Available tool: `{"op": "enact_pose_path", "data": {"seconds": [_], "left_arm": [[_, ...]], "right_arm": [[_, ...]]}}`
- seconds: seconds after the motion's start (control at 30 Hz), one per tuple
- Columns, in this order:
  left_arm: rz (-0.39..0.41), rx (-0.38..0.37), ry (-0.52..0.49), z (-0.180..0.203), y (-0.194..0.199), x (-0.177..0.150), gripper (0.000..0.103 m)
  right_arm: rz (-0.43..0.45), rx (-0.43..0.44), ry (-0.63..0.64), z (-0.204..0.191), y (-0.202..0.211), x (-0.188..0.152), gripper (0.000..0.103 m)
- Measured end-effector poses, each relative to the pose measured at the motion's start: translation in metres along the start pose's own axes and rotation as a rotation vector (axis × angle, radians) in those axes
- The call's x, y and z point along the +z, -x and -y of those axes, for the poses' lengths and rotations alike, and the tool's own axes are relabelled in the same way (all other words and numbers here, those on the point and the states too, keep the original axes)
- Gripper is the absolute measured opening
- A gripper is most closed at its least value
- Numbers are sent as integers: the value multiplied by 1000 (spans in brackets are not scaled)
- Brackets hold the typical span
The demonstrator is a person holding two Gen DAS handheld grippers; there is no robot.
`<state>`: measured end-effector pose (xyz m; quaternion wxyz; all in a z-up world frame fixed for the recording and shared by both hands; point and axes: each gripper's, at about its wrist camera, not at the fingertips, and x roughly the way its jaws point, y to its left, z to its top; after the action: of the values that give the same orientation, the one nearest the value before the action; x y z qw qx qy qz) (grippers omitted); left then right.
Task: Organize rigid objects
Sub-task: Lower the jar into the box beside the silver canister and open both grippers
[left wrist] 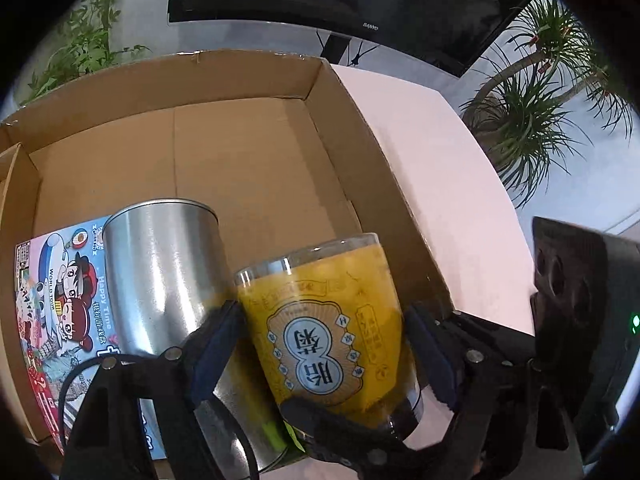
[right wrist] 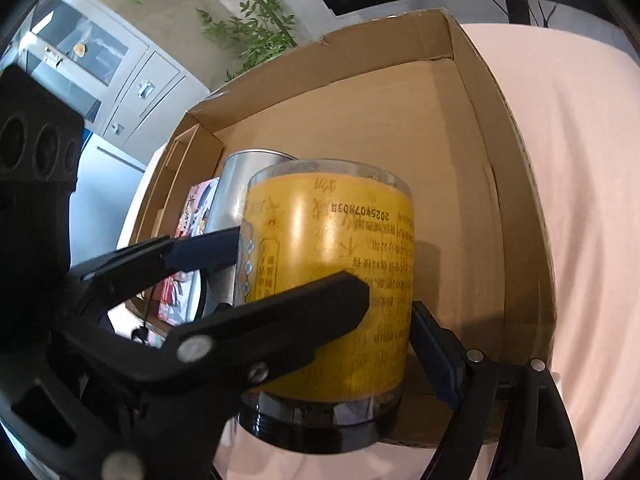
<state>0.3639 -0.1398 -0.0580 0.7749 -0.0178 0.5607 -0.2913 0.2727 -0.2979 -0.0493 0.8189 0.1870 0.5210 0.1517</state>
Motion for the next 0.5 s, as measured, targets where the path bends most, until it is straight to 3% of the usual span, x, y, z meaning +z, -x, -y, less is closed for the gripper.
{"op": "enact_pose_path", "data": {"seconds": [0.2, 0.3, 0.4, 0.5], "left_arm": [[-18, 39, -29, 5, -4, 2, 78], [-21, 73, -52, 11, -6, 1, 78], [-12, 96, -61, 14, -6, -1, 77], [10, 89, -37, 10, 7, -6, 74]], "right_arm": [[18, -40, 23, -10, 8, -10, 85], [30, -96, 21, -9, 8, -17, 71], [51, -131, 37, -18, 7, -20, 71], [52, -111, 30, -16, 10, -22, 72]]}}
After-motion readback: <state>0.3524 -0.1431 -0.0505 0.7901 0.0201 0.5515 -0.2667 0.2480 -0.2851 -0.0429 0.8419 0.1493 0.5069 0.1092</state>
